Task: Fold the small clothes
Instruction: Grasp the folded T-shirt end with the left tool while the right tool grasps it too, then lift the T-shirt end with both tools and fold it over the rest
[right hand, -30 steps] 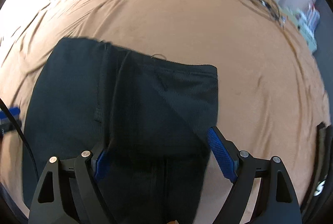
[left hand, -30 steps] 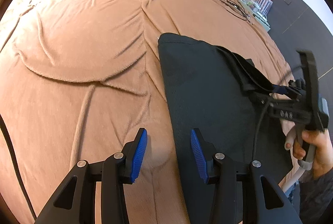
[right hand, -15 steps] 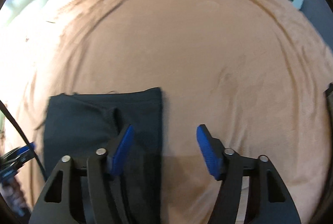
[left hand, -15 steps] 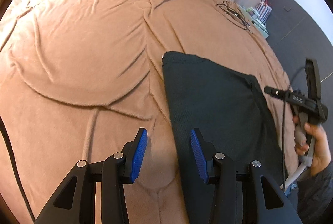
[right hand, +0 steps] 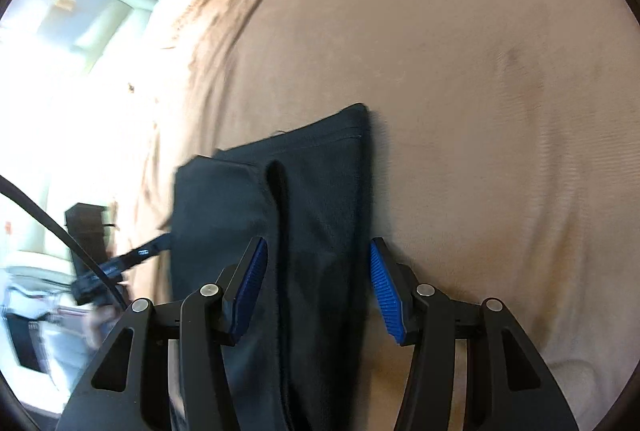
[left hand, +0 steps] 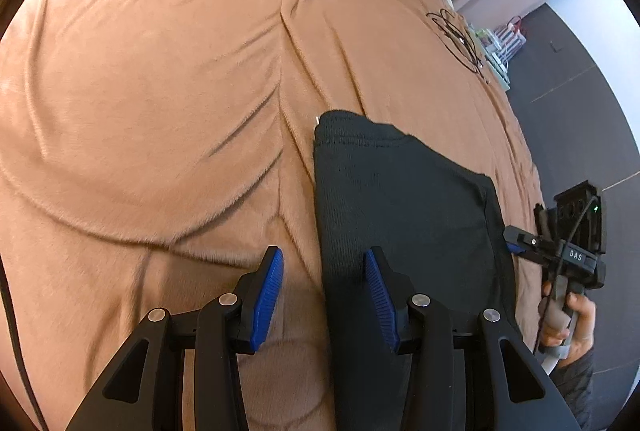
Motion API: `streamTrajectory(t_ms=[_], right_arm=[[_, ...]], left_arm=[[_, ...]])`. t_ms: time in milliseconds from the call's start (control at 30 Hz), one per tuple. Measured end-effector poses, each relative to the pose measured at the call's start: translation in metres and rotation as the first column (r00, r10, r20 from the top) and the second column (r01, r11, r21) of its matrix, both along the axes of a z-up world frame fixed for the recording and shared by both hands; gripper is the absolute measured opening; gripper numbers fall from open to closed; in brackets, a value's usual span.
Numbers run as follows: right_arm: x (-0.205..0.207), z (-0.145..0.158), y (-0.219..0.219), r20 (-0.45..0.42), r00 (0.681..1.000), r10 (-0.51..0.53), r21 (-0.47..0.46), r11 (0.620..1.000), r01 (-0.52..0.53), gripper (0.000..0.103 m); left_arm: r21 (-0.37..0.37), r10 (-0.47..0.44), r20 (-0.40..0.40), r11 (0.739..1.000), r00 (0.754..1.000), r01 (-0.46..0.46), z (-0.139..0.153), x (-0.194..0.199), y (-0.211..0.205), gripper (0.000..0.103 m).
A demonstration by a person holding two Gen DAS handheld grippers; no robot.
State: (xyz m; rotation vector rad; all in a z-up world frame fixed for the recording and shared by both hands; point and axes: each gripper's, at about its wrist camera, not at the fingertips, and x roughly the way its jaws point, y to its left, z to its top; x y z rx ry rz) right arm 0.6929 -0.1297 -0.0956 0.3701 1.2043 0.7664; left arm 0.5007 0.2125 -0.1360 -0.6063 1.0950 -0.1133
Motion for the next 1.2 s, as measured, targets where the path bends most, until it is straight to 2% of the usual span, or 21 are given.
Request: streamTrajectory(t_ms=[233,400,433,500,567,633,767,867,1100,1200], right_arm=[[0.03,-0.018,0.0,-0.02,0.998,0.052,0.119,0.992,-0.049,0.05],[0.043,-0.028,0.024,0.021,0.997,0.077,0.082,0.993,-0.079,0.05],[0.043,-0.028,0.029,0.029,0.996,0.081,0.068,0.994,-0.083,0.047],[0.043,-0.027,0.04,0.051,0.996,0.077,-0.004,0.997,-0.077,0.024],[0.04,-0.021,0.048,0.067,0.995,0.073,-0.055,0.996,-0.07,0.012],[0.033,-0.014,0.048,0.105,0.991,0.078,-0.077,0.995,-0.07,0.009],[0.016,0.005,0.044,0.167,0.983,0.072,-0.061,0.996,-0.063,0.008],[-0.004,0.022,0.037,0.21,0.975,0.067,-0.065,0.996,-0.054,0.008],[-0.061,0.072,0.014,0.331,0.943,0.023,-0.043,0.999,-0.009,0.008],[-0.092,0.099,-0.009,0.387,0.922,-0.009,-0.031,0.999,0.023,0.008]], left_arm=[[-0.049,0.012,0.005,0.999,1.0,-0.012,-0.008,0.022,0.005,0.039],[-0.054,0.024,0.016,0.998,1.0,-0.023,-0.01,0.035,0.007,0.034],[-0.048,0.028,0.017,0.998,0.999,-0.027,-0.01,0.037,0.007,0.028],[-0.024,0.026,0.018,0.999,0.999,-0.026,-0.008,0.04,0.005,0.018],[-0.013,0.024,0.023,1.0,0.999,-0.024,-0.005,0.04,0.003,0.011],[-0.005,0.028,0.037,1.0,0.999,-0.027,0.001,0.037,0.002,0.009],[0.035,0.023,0.071,0.999,0.997,-0.026,0.024,0.029,-0.004,0.007],[0.028,0.009,0.117,1.0,0.993,-0.012,0.047,0.021,-0.01,0.006],[0.059,-0.04,0.228,0.998,0.973,0.027,0.119,-0.003,-0.036,0.006],[0.057,-0.061,0.273,0.997,0.96,0.047,0.149,-0.015,-0.049,0.006]])
